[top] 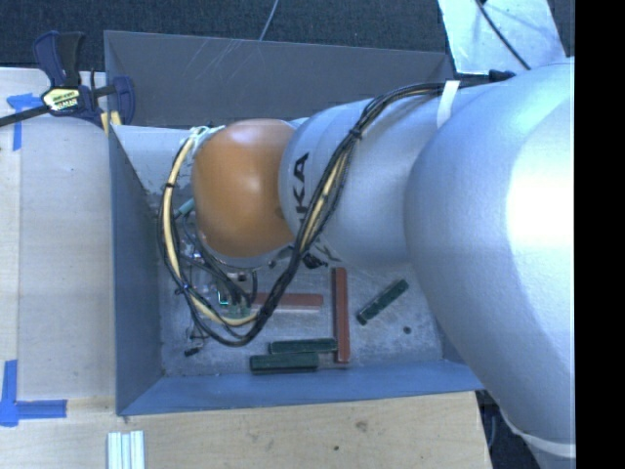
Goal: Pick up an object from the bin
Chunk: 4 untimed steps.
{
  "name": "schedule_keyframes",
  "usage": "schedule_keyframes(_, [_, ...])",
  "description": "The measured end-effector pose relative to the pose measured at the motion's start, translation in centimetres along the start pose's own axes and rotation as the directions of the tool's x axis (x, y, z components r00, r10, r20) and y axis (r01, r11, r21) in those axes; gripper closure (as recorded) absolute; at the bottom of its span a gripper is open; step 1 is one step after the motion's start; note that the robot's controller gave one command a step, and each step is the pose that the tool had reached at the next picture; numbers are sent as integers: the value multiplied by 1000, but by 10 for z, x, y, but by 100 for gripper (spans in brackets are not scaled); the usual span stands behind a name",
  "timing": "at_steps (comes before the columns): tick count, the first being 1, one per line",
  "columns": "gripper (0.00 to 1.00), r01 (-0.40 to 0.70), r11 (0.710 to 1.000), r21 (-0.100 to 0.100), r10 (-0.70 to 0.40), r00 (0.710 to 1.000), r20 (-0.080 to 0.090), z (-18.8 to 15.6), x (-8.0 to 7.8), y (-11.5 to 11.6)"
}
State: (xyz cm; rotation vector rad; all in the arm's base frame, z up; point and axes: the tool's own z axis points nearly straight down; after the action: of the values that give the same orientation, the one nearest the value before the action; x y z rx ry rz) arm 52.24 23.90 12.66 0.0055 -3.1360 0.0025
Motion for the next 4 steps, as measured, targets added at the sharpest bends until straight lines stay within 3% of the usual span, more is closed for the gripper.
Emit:
schedule_keyframes(1, [0, -4, 1000, -3, 4, 1000, 7, -5, -2, -1])
schedule_keyframes(2, [0, 79, 997, -2, -79, 997, 10, 42, -20, -68])
schedule_keyframes(3, [0, -11, 1000, -2, 11, 1000, 6, 36, -25, -101])
schedule_keyframes(4, [0, 39, 999, -2, -39, 999, 10, 26, -43, -110])
